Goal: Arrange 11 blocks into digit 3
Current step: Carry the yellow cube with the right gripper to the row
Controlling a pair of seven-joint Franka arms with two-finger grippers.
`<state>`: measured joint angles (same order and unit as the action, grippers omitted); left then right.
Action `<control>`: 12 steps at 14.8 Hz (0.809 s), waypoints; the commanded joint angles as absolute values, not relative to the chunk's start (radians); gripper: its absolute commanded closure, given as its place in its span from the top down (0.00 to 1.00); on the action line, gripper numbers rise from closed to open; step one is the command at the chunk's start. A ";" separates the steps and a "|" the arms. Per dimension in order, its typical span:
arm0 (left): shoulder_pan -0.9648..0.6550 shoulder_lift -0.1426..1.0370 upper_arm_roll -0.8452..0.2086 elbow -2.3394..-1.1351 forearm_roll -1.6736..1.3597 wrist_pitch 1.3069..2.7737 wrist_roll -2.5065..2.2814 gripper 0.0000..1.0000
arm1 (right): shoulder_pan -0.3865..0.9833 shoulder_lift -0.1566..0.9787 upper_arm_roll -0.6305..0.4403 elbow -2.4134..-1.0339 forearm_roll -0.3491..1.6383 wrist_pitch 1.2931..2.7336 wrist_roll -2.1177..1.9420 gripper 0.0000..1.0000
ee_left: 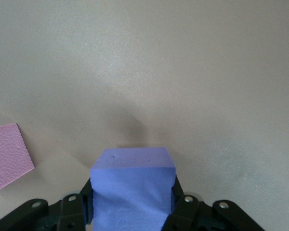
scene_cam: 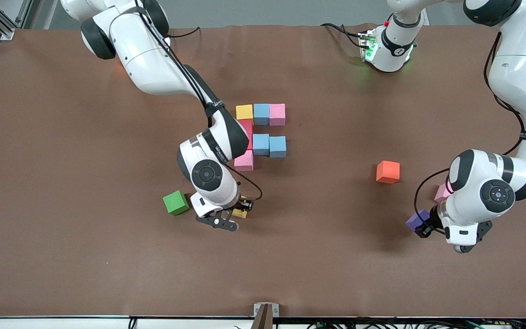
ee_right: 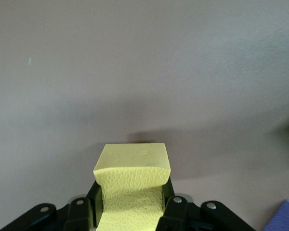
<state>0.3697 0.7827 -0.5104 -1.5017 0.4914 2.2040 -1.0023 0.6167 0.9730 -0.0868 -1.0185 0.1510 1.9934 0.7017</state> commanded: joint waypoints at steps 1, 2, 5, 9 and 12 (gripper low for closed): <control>0.365 0.770 -0.506 -1.502 0.479 2.200 -0.989 0.48 | 0.620 0.934 -0.081 -1.048 0.138 1.909 0.504 0.00; 0.365 0.770 -0.506 -1.502 0.479 2.200 -0.989 0.48 | 0.621 0.931 -0.081 -1.048 0.144 1.887 0.471 0.00; 0.364 0.772 -0.506 -1.502 0.479 2.200 -0.991 0.48 | 0.633 0.893 -0.078 -1.121 0.144 1.914 0.471 0.00; 0.364 0.775 -0.506 -1.502 0.480 2.200 -0.989 0.48 | 0.669 0.821 -0.080 -1.273 0.144 2.017 0.482 0.00; 0.365 0.775 -0.506 -1.502 0.480 2.201 -0.986 0.48 | 0.698 0.792 -0.084 -1.353 0.141 2.083 0.523 0.00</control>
